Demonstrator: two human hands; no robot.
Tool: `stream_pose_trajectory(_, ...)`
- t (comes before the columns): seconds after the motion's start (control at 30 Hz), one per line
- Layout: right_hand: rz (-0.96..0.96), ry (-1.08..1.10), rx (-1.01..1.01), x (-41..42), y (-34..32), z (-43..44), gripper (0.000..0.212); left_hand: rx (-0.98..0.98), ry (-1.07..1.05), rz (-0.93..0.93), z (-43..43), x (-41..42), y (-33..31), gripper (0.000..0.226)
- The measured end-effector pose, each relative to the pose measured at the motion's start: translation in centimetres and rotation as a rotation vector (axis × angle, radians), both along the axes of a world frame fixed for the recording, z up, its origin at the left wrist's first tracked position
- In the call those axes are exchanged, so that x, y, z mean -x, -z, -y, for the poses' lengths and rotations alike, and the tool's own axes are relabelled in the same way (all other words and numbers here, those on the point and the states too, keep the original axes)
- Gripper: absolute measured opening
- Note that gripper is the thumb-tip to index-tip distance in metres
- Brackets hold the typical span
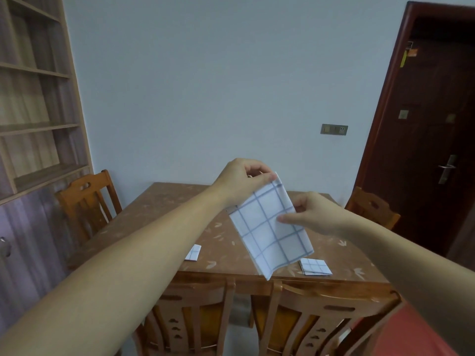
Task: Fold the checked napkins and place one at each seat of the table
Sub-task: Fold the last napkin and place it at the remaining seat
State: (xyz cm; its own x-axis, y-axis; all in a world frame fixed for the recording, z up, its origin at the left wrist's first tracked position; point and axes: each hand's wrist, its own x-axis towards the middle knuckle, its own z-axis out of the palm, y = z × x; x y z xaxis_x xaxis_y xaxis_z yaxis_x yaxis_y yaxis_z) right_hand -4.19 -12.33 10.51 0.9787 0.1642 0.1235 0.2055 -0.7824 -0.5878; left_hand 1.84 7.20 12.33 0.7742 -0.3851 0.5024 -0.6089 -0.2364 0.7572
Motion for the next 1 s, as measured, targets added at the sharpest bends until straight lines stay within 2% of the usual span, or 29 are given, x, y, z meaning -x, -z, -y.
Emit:
stream_pose_trajectory(0.1, 0.007, -0.007, -0.119, -0.1, -0.8, -0.4, 0.011, 0.18, -0.011, -0.027, -0.7, -0.1, -0.2, 0.009)
stream_pose_trajectory(0.17, 0.027, 0.01, -0.241, -0.1, -1.1, 0.0, 0.027, 0.332, -0.079, -0.127, -1.7, -0.7, 0.5, 0.005)
stream_pose_trajectory(0.2, 0.035, 0.03, -0.306, -0.3, -1.0, 0.4, 0.031, 0.383, -0.069, -0.213, -2.2, -1.0, 1.2, 0.019)
stream_pose_trajectory(0.27, 0.039, 0.056, -0.451, -0.2, -1.0, 0.4, 0.02, 0.41, 0.03, -0.441, -2.6, -1.1, 2.7, 0.049)
stream_pose_trajectory(0.33, 0.012, 0.071, -0.564, -0.3, -0.9, 0.3, 0.013, 0.317, 0.14, -0.542, -2.2, -0.6, 4.2, 0.043)
stream_pose_trajectory(0.4, -0.021, 0.088, -0.608, -0.3, -0.8, 0.2, 0.015, 0.223, 0.154, -0.524, -1.7, -0.2, 4.8, 0.017)
stream_pose_trajectory(0.47, -0.055, 0.076, -0.611, -0.1, -0.8, 0.1, 0.012, 0.206, 0.126, -0.486, -1.6, -0.1, 4.8, 0.007)
stream_pose_trajectory(0.6, -0.162, 0.007, -0.637, 0.1, -0.5, 0.7, 0.021, 0.209, 0.113, -0.486, -1.8, 0.0, 4.7, 0.009)
stream_pose_trajectory(0.73, -0.245, -0.064, -0.667, 0.4, -0.3, 1.4, 0.046, 0.285, 0.12, -0.547, -1.9, 0.0, 4.9, 0.012)
stream_pose_trajectory(0.83, -0.241, -0.089, -0.709, 0.7, -0.4, 1.8, 0.031, 0.37, 0.135, -0.604, -1.5, 0.1, 5.0, 0.023)
stream_pose_trajectory(0.93, -0.233, -0.077, -0.741, 0.3, -0.3, 2.3, 0.041, 0.412, 0.186, -0.634, -1.1, -0.1, 5.2, 0.019)
stream_pose_trajectory(1.0, -0.22, -0.049, -0.764, 0.3, -0.4, 2.6, 0.047, 0.401, 0.208, -0.632, -0.9, -0.1, 5.2, 0.03)
